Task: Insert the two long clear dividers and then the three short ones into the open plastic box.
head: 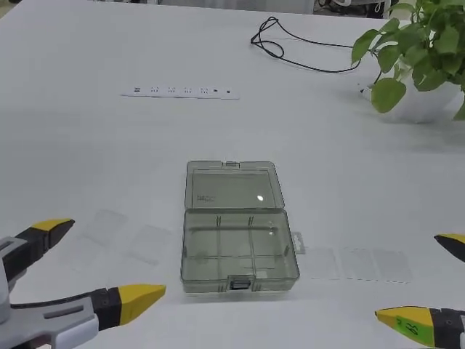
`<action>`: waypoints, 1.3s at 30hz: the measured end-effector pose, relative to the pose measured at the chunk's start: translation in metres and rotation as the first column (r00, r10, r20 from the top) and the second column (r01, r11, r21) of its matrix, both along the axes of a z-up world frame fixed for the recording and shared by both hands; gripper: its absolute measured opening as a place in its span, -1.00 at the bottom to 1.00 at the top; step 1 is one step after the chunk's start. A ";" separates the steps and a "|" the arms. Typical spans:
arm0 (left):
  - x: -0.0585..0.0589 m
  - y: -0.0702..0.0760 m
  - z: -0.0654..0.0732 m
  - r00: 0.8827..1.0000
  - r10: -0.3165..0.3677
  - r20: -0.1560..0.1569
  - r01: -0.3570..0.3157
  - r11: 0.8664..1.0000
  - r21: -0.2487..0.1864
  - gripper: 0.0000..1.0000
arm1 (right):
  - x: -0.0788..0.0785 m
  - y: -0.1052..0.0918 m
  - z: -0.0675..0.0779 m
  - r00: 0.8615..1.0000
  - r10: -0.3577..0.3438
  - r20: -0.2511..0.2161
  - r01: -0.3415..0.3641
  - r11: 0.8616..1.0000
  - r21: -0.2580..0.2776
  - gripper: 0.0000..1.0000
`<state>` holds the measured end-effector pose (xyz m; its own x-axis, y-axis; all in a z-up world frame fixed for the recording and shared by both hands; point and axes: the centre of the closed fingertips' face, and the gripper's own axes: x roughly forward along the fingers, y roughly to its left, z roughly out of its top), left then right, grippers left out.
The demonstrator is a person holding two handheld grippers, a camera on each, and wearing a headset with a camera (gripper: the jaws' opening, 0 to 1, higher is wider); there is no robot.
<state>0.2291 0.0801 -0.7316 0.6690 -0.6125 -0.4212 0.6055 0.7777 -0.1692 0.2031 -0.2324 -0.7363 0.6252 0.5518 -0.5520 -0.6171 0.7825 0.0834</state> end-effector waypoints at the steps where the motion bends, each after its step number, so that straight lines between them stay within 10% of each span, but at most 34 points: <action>1: 0.000 0.000 0.000 1.000 -0.001 0.000 0.001 1.000 0.000 1.00 | 0.000 0.000 0.001 1.000 0.000 0.003 0.000 1.000 0.001 1.00; 28: 0.000 0.002 -0.009 1.000 -0.017 -0.017 0.018 0.999 0.042 1.00 | 0.004 -0.001 0.003 1.000 -0.001 0.020 0.000 1.000 0.017 1.00; 39: -0.004 -0.002 0.011 1.000 -0.004 -0.012 0.005 0.998 0.059 0.99 | 0.000 -0.003 0.017 1.000 0.006 0.010 -0.006 1.000 0.027 1.00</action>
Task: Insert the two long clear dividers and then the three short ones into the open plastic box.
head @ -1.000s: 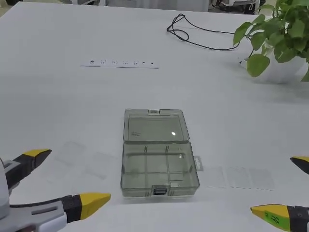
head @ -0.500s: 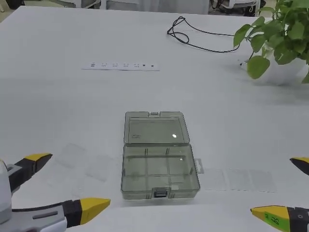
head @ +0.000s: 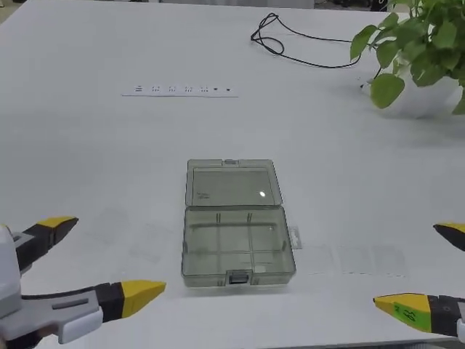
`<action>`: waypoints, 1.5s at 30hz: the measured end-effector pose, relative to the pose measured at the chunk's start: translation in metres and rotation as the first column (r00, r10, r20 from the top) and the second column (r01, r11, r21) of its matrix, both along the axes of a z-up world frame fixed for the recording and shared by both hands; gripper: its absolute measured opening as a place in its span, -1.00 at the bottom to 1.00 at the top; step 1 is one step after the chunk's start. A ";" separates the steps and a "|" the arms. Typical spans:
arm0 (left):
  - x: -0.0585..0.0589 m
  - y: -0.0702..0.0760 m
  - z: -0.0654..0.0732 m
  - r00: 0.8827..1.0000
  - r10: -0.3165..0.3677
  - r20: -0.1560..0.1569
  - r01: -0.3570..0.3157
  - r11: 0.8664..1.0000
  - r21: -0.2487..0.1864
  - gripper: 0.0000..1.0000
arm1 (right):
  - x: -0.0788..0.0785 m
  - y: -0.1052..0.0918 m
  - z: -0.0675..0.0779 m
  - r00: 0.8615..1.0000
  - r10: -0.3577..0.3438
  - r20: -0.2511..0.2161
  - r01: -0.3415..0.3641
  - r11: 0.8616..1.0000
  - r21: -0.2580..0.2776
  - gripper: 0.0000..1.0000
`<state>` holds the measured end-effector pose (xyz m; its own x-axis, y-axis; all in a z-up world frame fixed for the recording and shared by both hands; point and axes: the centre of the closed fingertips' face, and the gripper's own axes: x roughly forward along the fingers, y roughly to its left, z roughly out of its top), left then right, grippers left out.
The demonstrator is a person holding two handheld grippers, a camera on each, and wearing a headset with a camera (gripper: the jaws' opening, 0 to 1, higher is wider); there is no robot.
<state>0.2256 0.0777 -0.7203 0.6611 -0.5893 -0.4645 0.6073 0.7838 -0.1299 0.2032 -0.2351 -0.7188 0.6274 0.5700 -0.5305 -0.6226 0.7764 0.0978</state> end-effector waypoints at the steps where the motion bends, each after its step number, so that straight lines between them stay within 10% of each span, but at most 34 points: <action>1: 0.000 0.000 0.002 1.000 0.003 0.004 -0.003 1.000 0.000 0.99 | 0.000 0.000 0.000 1.000 0.001 0.001 -0.001 1.000 -0.002 1.00; 12: -0.002 -0.002 0.006 0.999 0.032 -0.042 -0.031 0.999 0.038 0.97 | 0.004 0.001 0.012 0.999 0.037 -0.021 -0.035 0.998 0.054 1.00; 32: 0.015 0.006 -0.040 0.982 0.057 -0.181 -0.028 0.987 0.159 0.71 | 0.019 0.002 0.013 0.999 0.033 0.013 -0.034 0.997 0.069 1.00; 45: 0.023 0.013 -0.080 0.949 0.104 -0.299 -0.029 0.969 0.245 0.27 | 0.024 0.000 0.006 1.000 0.018 0.003 -0.018 0.997 0.076 1.00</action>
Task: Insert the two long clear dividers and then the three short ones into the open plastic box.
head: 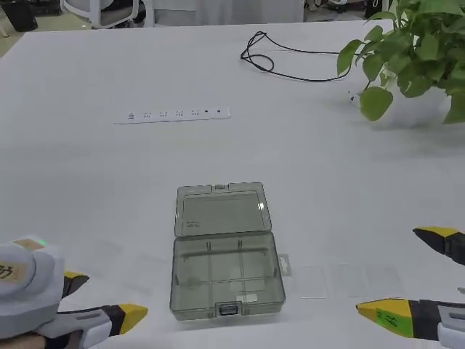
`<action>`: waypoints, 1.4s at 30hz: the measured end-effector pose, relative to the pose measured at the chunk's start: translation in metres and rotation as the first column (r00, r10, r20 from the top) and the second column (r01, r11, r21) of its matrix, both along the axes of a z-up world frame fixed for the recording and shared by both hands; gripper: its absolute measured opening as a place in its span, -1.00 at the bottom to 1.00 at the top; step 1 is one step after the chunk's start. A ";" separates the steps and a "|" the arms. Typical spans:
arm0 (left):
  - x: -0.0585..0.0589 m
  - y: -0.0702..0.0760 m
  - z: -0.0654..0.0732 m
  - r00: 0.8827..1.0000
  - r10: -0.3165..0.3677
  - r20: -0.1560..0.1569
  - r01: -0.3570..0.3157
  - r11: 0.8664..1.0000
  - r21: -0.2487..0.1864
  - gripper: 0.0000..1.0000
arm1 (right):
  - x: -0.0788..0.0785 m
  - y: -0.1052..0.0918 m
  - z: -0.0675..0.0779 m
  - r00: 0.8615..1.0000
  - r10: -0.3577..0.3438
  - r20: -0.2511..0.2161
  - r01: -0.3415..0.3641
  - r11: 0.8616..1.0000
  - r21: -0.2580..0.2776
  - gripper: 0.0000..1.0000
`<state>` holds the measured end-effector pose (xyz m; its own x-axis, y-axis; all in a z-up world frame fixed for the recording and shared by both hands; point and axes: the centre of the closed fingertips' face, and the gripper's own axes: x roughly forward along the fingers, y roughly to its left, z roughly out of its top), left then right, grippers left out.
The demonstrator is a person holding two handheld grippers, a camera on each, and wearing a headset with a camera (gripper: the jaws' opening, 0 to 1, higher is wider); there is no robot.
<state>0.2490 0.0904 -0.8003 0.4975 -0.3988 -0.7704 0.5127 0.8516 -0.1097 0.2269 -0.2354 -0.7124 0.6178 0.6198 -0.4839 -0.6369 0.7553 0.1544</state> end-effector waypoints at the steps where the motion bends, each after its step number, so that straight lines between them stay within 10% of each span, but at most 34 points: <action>1: 0.000 0.000 -0.004 1.000 0.001 -0.013 -0.001 1.000 0.003 0.25 | 0.000 0.000 0.000 1.000 0.000 -0.001 0.000 1.000 0.000 1.00; 42: 0.003 0.006 -0.049 0.981 0.052 -0.189 -0.014 0.980 0.200 -0.31 | -0.005 0.003 -0.011 0.999 -0.023 -0.030 0.023 0.999 0.026 1.00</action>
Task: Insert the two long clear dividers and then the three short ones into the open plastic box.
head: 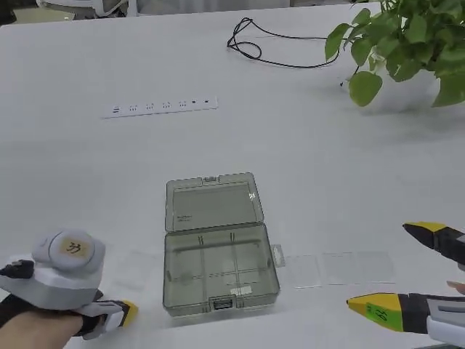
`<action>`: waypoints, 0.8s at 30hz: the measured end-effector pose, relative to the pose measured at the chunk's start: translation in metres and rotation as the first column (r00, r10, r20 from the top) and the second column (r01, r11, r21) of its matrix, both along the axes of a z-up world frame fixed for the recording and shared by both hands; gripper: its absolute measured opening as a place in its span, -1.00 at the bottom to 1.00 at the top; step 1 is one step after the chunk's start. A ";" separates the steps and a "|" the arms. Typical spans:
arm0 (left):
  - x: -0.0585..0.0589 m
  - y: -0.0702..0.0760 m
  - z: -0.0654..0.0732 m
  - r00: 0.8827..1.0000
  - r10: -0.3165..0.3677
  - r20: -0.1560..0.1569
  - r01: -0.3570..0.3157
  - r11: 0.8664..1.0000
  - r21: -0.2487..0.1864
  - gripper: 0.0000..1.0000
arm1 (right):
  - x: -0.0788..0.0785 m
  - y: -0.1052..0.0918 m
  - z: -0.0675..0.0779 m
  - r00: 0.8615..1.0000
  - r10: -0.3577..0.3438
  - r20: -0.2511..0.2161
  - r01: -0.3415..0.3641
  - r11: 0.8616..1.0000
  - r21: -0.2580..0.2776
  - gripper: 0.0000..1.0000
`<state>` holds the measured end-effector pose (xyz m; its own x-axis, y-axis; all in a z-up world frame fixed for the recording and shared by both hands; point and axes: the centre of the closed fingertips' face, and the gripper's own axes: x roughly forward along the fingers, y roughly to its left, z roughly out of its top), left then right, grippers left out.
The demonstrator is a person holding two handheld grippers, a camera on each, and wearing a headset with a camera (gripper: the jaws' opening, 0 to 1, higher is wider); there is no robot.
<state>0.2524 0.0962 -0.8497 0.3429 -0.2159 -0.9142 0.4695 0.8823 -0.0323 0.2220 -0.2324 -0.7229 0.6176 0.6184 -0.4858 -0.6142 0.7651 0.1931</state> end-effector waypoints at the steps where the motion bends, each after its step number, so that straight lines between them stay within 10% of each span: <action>1: 0.000 0.000 0.000 1.000 0.000 0.000 0.000 1.000 0.000 -0.32 | 0.000 0.000 0.000 1.000 0.000 0.000 0.000 1.000 0.001 1.00; 24: -0.001 0.000 0.002 0.999 0.039 -0.035 -0.039 0.999 0.017 -0.39 | -0.008 0.008 -0.003 1.000 0.005 -0.015 -0.005 1.000 0.017 1.00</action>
<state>0.2515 0.0960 -0.8482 0.3181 -0.1880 -0.9292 0.4336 0.9005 -0.0337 0.2135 -0.2245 -0.7258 0.6073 0.6298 -0.4842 -0.6149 0.7586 0.2155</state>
